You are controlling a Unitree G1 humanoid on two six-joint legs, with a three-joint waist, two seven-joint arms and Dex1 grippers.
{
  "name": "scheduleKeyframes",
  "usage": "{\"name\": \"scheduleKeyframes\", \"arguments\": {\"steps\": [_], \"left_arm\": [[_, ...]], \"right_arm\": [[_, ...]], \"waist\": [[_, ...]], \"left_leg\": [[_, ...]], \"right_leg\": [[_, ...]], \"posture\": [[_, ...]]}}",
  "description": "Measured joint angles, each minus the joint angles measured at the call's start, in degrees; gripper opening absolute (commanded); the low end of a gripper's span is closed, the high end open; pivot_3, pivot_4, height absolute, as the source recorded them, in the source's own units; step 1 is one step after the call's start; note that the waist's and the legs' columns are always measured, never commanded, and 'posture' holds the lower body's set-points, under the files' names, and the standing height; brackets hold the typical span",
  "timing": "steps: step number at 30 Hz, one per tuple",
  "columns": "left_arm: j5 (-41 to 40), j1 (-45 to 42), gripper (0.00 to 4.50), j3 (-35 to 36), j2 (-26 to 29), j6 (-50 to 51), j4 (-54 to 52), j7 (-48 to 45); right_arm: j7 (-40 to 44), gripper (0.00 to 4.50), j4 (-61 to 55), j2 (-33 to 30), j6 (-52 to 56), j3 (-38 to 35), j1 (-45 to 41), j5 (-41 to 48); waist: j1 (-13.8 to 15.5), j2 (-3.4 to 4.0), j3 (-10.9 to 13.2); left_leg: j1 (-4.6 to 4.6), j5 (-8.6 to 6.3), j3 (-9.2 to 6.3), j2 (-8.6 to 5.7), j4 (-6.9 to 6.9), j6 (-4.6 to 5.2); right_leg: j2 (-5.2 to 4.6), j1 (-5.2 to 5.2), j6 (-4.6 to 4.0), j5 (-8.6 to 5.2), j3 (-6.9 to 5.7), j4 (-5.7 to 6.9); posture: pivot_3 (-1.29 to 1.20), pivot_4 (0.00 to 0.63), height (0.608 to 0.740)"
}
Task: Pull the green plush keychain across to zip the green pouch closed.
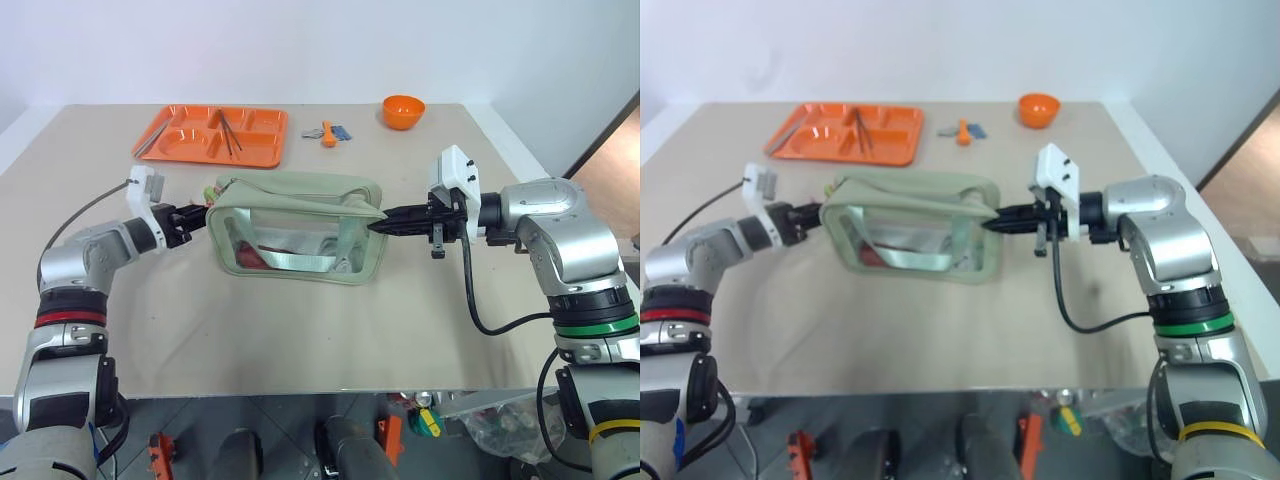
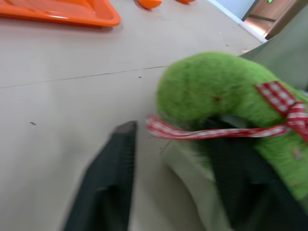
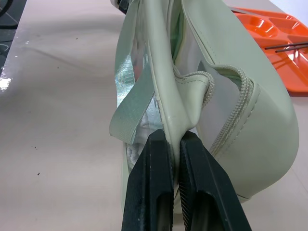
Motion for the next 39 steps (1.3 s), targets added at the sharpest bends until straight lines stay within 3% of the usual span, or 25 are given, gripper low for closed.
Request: {"name": "scheduleKeyframes", "arguments": {"steps": [3, 13, 20, 24, 34, 35, 36, 37, 39], "left_arm": [[0.0, 0.0, 0.02, 0.0, 0.0, 0.0, 0.0, 0.0], [-0.2, 0.3, 0.02, 1.8, 0.4, -1.0, -3.2, 0.3], [-1.8, -2.9, 0.02, 3.0, 3.3, -0.4, -12.0, -1.7], [-2.4, -5.2, 0.02, -1.0, 4.6, 0.4, -20.6, -6.2], [2.7, -8.1, 0.02, -13.0, 5.0, -2.4, -26.7, -14.2], [3.7, -8.2, 0.68, -14.0, 5.1, -3.2, -26.4, -15.1], [4.7, -8.3, 0.9, -14.8, 5.2, -3.7, -25.9, -15.6], [5.0, -8.4, 1.53, -15.0, 5.2, -3.9, -25.4, -15.9], [5.6, -9.7, 1.8, -15.2, 5.1, -4.0, -23.7, -16.5]], "right_arm": [[0.0, 0.0, 0.0, 0.0, 0.0, 0.0, 0.0, 0.0], [0.0, 0.0, 0.0, 0.0, -0.1, 0.0, 0.0, 0.0], [0.0, 0.0, 0.1, 0.0, -0.2, 0.0, 0.0, 0.0], [-0.1, 0.0, 0.1, 0.0, -0.2, 0.0, 0.0, 0.0], [-0.6, 0.0, -0.1, 0.1, -0.1, 0.0, 0.2, 0.0], [-0.8, 0.0, -0.2, 0.1, -0.1, 0.0, 0.3, 0.0], [-0.9, 0.0, -0.4, 0.1, -0.1, 0.0, 0.5, 0.1], [-1.0, 0.0, -0.6, 0.1, -0.1, 0.0, 0.6, 0.1], [-1.3, 0.0, -0.8, 0.1, 0.0, 0.0, 0.6, 0.2]], "waist": [[0.0, 0.0, 0.0], [0.0, 0.0, 0.0], [0.0, 0.0, 0.0], [0.0, 0.01, 0.0], [-0.1, 0.01, 0.0], [-0.1, 0.01, 0.0], [-0.1, 0.01, 0.0], [0.0, 0.01, 0.0], [0.0, 0.01, 0.0]], "left_leg": [[0.0, 0.0, -0.01, 0.0, 0.0, 0.0], [0.0, 0.0, -0.01, 0.01, 0.0, 0.0], [-0.02, 0.01, -0.02, 0.0, 0.0, -0.01], [0.02, 0.01, 0.01, -0.02, -0.01, -0.01], [0.05, 0.02, 0.06, -0.02, -0.01, -0.03], [0.05, 0.02, 0.06, -0.01, -0.02, -0.03], [0.05, 0.02, 0.04, -0.01, -0.02, -0.03], [0.05, 0.02, 0.04, 0.0, -0.01, -0.02], [0.04, 0.02, 0.03, 0.0, -0.01, -0.02]], "right_leg": [[0.0, 0.0, 0.0, 0.0, -0.01, 0.0], [0.0, 0.0, 0.0, 0.0, 0.0, 0.0], [-0.01, 0.0, 0.01, 0.0, -0.02, -0.01], [-0.02, 0.02, 0.02, -0.01, 0.03, -0.01], [0.03, 0.01, 0.03, -0.01, 0.13, 0.0], [0.04, 0.01, 0.03, -0.01, 0.13, 0.0], [0.05, 0.01, 0.02, -0.01, 0.12, 0.0], [0.06, 0.01, 0.02, -0.01, 0.12, 0.0], [0.07, 0.01, 0.02, -0.01, 0.11, 0.01]], "posture": [[0.0, 0.15, 0.74], [0.0, 0.15, 0.74], [0.0, 0.15, 0.74], [0.0, 0.15, 0.74], [0.0, 0.15, 0.74], [0.0, 0.15, 0.74], [0.0, 0.15, 0.74], [0.0, 0.15, 0.74], [0.0, 0.15, 0.74]]}}
